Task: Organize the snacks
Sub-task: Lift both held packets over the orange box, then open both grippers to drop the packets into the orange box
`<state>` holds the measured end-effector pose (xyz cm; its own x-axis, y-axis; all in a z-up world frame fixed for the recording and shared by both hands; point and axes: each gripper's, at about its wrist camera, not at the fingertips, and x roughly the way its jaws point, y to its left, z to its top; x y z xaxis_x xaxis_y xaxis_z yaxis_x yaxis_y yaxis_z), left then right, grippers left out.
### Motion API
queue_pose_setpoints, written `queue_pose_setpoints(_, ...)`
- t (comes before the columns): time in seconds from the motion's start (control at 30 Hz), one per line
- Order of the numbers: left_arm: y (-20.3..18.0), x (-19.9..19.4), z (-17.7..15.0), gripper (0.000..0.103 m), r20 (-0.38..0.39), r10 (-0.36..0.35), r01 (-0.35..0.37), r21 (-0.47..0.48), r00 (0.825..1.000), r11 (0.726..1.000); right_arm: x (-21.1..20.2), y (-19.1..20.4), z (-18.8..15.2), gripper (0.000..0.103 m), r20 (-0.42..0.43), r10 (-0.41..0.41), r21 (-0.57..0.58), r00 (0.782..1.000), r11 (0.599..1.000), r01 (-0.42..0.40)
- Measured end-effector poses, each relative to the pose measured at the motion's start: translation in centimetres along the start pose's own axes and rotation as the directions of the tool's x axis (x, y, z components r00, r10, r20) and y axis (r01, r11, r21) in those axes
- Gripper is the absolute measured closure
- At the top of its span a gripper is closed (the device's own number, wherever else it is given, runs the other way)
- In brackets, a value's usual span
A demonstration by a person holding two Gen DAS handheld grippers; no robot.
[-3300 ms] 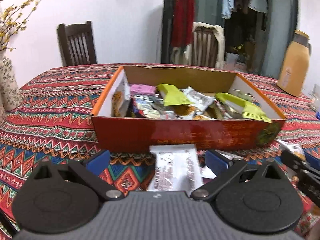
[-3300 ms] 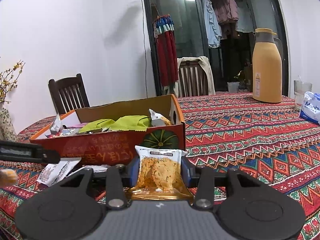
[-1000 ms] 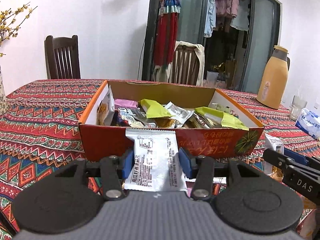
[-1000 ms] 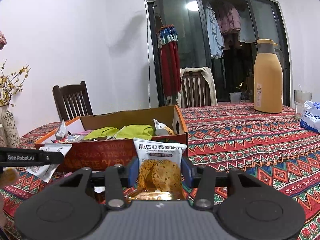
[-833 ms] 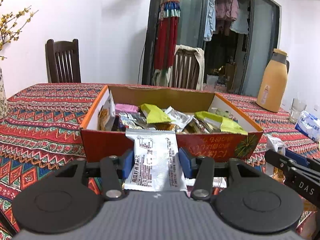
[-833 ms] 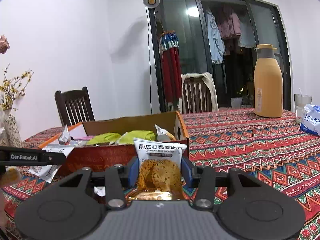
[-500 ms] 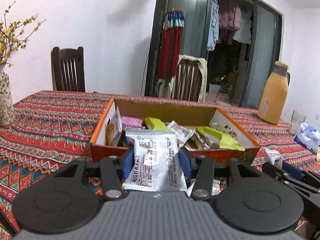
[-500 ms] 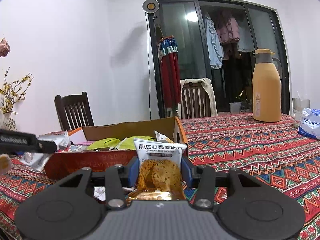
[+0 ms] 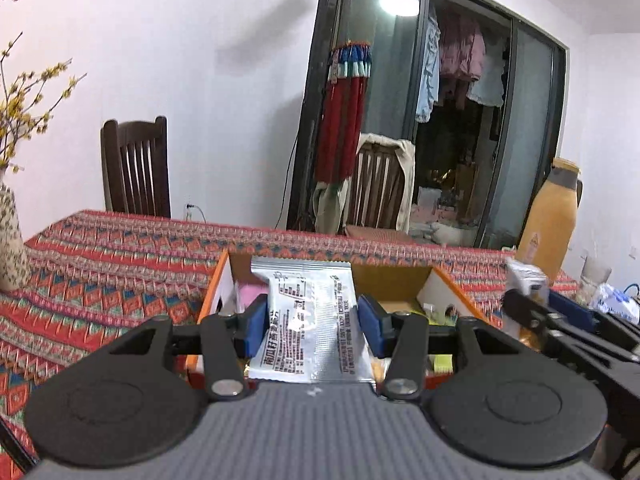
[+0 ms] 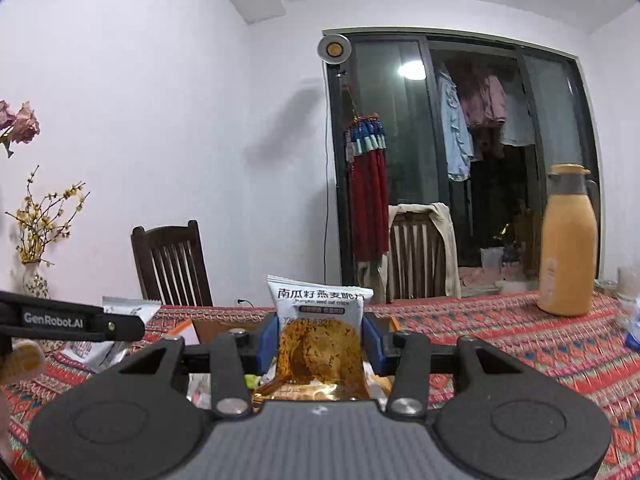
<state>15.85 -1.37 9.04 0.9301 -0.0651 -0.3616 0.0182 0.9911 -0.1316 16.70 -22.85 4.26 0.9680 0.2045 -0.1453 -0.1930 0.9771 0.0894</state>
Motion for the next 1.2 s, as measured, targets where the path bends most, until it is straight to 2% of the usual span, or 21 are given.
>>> queue_pose_setpoints(0.17, 0.1, 2.5, 1.9, 0.053, 0.002, 0.021, -0.021, -0.010, 1.000, 1.000, 3.4, 0.8, 1.6, 0.059, -0.003, -0.007, 0.004, 1.000, 1.000, 0.007)
queue_pose_setpoints(0.27, 0.5, 4.6, 2.0, 0.053, 0.007, 0.052, -0.051, -0.039, 0.999, 0.998, 5.7, 0.9, 0.9, 0.060, 0.023, -0.022, 0.027, 0.999, 0.999, 0.022)
queue_pose_setpoints(0.37, 1.1, 6.2, 0.8, 0.054, 0.038, 0.078, -0.075, -0.085, 0.996, 0.994, 7.8, 0.6, -0.8, 0.061, -0.039, -0.006, 0.029, 0.999, 1.000, 0.007)
queue_pose_setpoints(0.4, 0.9, 6.6, 0.4, 0.054, 0.047, 0.092, -0.088, -0.074, 0.995, 0.993, 8.2, 0.3, -1.1, 0.061, -0.054, 0.005, 0.037, 0.999, 0.999, -0.003)
queue_pose_setpoints(0.47, 0.6, 7.6, 0.2, 0.054, 0.030, 0.093, -0.092, -0.025, 0.995, 0.995, 8.8, -0.3, -1.5, 0.061, -0.084, 0.019, 0.074, 0.996, 0.997, -0.013)
queue_pose_setpoints(0.67, 1.4, 9.0, -0.5, 0.054, -0.016, 0.096, -0.097, -0.040, 0.995, 0.994, 9.5, -0.1, -2.3, 0.061, -0.099, 0.007, 0.057, 0.995, 0.998, -0.001)
queue_pose_setpoints(0.9, 1.2, 9.6, -1.0, 0.054, -0.027, 0.090, -0.090, -0.018, 0.996, 0.996, 10.1, 0.3, -2.9, 0.060, -0.110, 0.003, 0.036, 0.994, 0.999, 0.001)
queue_pose_setpoints(1.0, 1.2, 9.6, -1.4, 0.054, -0.026, 0.076, -0.077, -0.012, 0.997, 0.997, 10.0, 0.2, -2.9, 0.057, -0.105, 0.001, 0.038, 0.994, 0.999, 0.003)
queue_pose_setpoints(1.07, 1.3, 9.3, -1.6, 0.051, -0.017, 0.071, -0.071, -0.016, 0.997, 0.997, 9.8, 0.1, -3.0, 0.051, -0.097, -0.010, 0.042, 0.995, 0.999, 0.014)
queue_pose_setpoints(1.13, 1.6, 8.8, -1.6, 0.029, -0.001, 0.071, -0.071, -0.028, 0.997, 0.997, 9.7, 0.0, -3.1, 0.015, -0.101, -0.016, 0.049, 0.995, 0.999, 0.021)
queue_pose_setpoints(1.17, 1.7, 8.4, -1.5, 0.012, 0.018, 0.072, -0.071, -0.043, 0.997, 0.997, 9.6, 0.0, -3.1, 0.009, -0.102, -0.019, 0.051, 0.995, 0.998, 0.025)
queue_pose_setpoints(1.2, 1.9, 7.9, -1.4, 0.005, 0.039, 0.074, -0.072, -0.054, 0.997, 0.996, 9.5, 0.0, -3.1, 0.006, -0.101, -0.017, 0.054, 0.995, 0.998, 0.023)
